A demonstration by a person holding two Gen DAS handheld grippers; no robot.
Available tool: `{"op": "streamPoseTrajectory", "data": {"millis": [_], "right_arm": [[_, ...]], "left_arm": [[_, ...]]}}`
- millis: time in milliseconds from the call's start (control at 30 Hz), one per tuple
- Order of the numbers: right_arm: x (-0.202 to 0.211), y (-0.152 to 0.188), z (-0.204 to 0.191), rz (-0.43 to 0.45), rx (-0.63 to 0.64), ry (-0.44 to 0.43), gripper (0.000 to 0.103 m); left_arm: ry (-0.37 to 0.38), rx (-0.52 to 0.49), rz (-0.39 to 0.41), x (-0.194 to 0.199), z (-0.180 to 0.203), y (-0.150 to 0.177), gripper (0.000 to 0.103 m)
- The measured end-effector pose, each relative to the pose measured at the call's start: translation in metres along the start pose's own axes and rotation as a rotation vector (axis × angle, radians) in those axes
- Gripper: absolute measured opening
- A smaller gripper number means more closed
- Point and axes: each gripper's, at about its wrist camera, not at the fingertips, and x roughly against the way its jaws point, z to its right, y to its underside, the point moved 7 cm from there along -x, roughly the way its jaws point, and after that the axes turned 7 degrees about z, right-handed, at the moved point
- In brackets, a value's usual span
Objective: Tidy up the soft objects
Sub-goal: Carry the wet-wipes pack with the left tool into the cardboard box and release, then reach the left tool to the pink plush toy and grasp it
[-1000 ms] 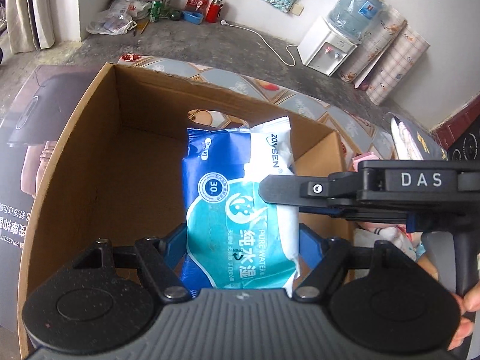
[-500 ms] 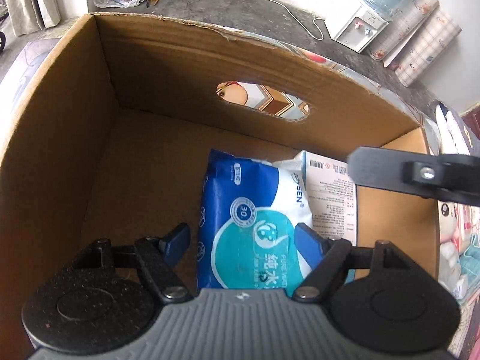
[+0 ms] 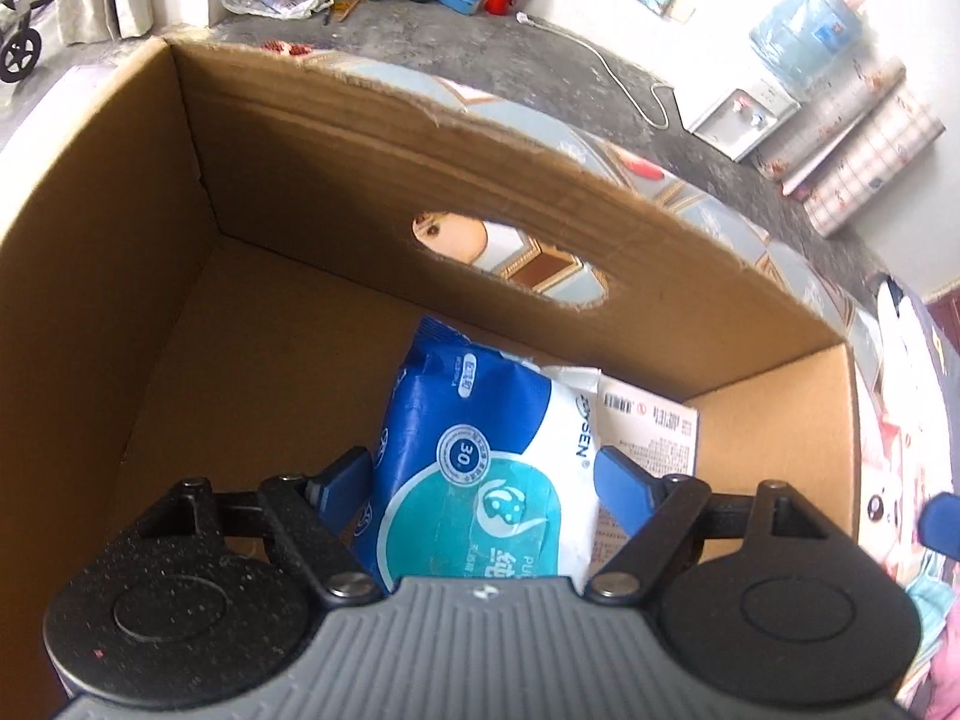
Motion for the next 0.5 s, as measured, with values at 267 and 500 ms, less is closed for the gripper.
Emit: {"op": "streamPoseTrajectory", "data": {"millis": [267, 500], "right_arm": [[0.081, -0.011, 0.04, 0.123, -0.023, 0.06, 0.03], [0.16, -0.009, 0.084, 0.221, -0.057, 0.149, 0.032]], "left_arm": [[-0.007, -0.019, 0.166, 0.054, 0.018, -0.007, 0.081], [0.054, -0.193, 0.294, 0.121, 0.087, 0.008, 0.081]]}}
